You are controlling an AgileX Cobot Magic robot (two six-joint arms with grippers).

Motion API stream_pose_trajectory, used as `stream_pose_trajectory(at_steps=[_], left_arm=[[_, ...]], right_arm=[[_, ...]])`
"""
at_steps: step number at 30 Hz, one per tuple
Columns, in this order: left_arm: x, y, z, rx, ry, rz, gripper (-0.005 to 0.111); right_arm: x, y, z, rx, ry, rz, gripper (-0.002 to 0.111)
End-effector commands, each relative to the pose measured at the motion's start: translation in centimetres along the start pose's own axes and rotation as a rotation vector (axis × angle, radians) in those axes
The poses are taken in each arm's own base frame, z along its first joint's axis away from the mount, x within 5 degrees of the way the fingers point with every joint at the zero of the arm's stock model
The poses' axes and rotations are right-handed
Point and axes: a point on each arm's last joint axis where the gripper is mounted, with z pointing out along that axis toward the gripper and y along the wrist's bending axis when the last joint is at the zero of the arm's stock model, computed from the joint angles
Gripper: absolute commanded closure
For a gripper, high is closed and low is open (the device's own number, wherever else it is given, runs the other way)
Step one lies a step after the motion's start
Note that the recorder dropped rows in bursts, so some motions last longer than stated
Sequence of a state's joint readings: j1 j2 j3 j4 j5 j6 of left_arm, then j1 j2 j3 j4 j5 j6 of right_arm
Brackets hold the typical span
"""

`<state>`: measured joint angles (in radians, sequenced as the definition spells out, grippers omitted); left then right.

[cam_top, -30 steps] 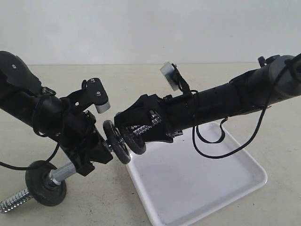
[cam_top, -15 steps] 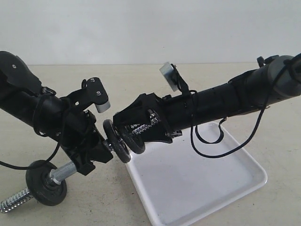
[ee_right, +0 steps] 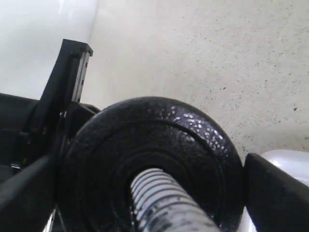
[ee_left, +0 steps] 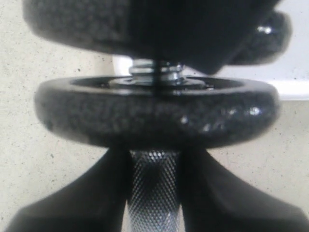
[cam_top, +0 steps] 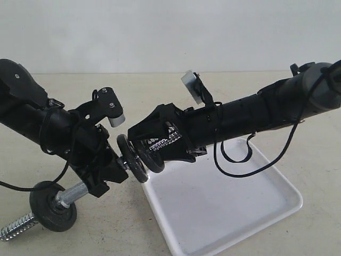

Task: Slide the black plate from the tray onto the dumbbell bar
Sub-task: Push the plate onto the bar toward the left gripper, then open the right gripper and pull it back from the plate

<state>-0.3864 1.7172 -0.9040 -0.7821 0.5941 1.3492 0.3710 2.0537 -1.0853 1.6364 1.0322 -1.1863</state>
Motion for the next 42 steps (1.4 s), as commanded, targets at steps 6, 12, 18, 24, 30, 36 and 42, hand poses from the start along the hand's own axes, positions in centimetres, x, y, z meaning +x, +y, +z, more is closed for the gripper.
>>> stream_pose_trajectory(at_steps=[6,12,18,24,30,36,42], left_arm=[[-1.5,-0.5,-1.3,0.016,-0.076,-0.018,0.102],[-1.5,-0.5,-1.3,0.016,-0.076,-0.018,0.102],[-1.5,-0.4,-1.3,0.012,-0.077,-0.018,0.102],[-1.5,-0.2,-1.3,-0.011,-0.081,-0.019,0.102],[-1.6,0.3,-1.3,-0.068,-0.095,-0.064,0.102],[-1.8,1.1,-1.4,-0.154,-0.118,-0.115,0.102],[-1.8,1.8,-1.5,-0.221,-0.141,-0.176,0.102]], right_arm=[[-1.0,1.0,-0.4,-0.038,-0.064,-0.012,0.02],[-0.9,1.1,-0.7,-0.056,-0.038,-0.037,0.02],[-1.9,-0.4,-4.1,-0.079,-0.064,0.008,0.02],[-2.1,-1.5,-6.7,-0.086,-0.064,0.026,0.02],[-1.9,-1.8,-7.1,-0.062,-0.034,-0.01,0.02],[-1.5,-2.0,-7.1,-0.043,0.012,-0.04,0.04],[-1.4,-1.4,-7.4,-0.036,0.023,-0.057,0.074]])
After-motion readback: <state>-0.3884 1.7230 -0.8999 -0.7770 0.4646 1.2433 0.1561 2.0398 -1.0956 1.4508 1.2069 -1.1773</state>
